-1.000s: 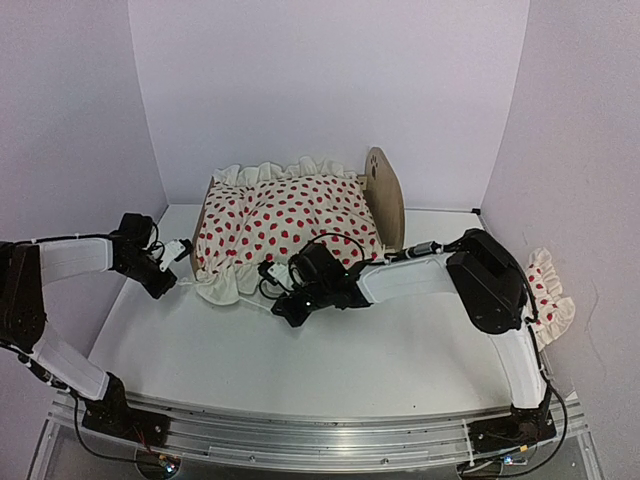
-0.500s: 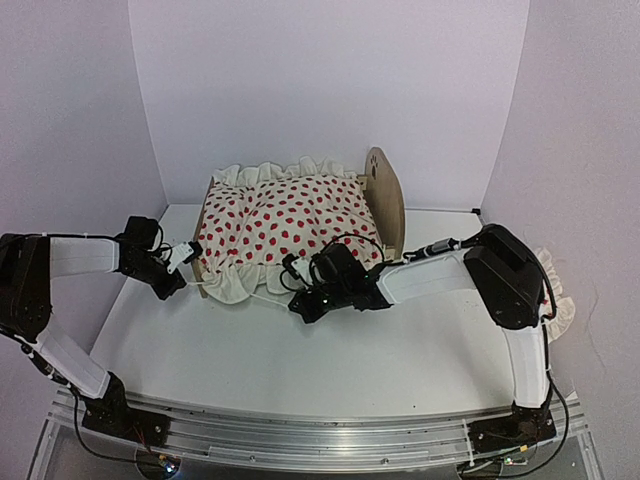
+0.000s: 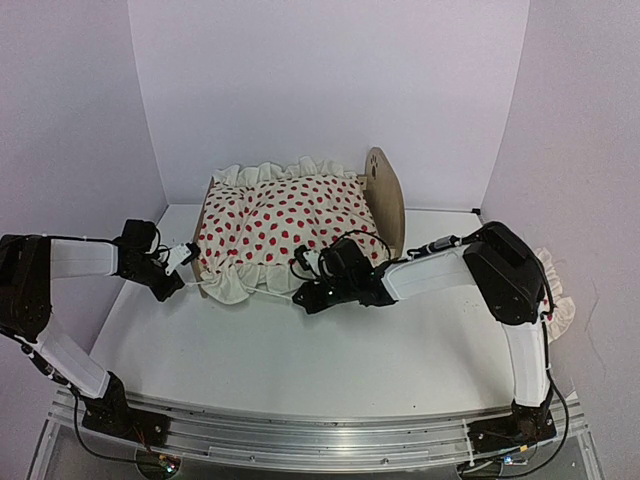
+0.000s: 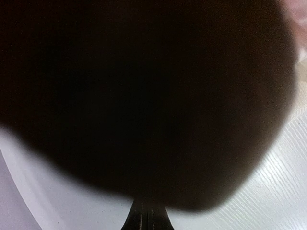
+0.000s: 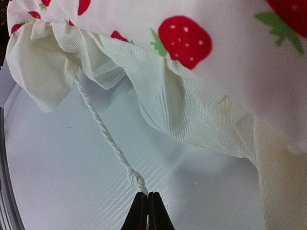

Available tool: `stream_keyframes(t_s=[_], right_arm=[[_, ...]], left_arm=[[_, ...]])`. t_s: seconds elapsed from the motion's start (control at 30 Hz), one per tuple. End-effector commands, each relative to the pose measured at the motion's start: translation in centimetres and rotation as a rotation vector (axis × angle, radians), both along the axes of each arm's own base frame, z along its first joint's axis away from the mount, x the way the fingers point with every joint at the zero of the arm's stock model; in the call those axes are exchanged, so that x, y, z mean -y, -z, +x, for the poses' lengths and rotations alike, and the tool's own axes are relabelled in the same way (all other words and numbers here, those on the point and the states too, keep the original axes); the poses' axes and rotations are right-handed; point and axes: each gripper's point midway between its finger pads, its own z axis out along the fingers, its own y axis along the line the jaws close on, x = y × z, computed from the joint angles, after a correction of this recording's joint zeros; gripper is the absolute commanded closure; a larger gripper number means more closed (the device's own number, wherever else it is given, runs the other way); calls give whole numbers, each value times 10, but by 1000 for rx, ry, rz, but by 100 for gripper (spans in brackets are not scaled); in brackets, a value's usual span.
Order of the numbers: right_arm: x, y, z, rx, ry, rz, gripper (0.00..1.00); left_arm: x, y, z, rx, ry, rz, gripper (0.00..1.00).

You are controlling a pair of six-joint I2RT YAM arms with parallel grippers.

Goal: Set up the pet bed

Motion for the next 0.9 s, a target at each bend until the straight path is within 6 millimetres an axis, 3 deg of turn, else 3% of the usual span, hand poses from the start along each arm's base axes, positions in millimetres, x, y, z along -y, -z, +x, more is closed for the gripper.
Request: stream_keyframes(t_s=[0.0,0.17,0.27,0.33,0.43,0.5,0.67,0.77,0.83,0.87], right_arm=[[-4,-2,-5,-54,8,41,100],[-19,9,-29,-82,-23,44,100],[-10,9,-31,-82,5,31,83],[-4,-7,-32,-49,6,36,69],[7,-31,-34,-5,10,29,61],[14,-54,-35,19,19,19,58],[63,-92,-15,69,188,-163,55],[105,-118,5,114,341,-279,48],[129,-129,17,135,414,-344,44],[135,-132,21,135,429,-368,43]], left_arm=[[-24,6,-6,-49,-87,40,100],[-17,3,-14,-77,-97,-16,100],[-10,-1,-18,-88,-78,-60,100],[2,-10,-23,-102,-35,-119,100],[21,-32,-26,-110,8,-233,99],[30,-42,-30,-119,30,-285,93],[34,-46,-56,-130,92,-288,60],[27,-45,-74,-76,161,-197,55],[25,-57,-82,6,230,-143,53],[28,-73,-79,76,257,-138,51]])
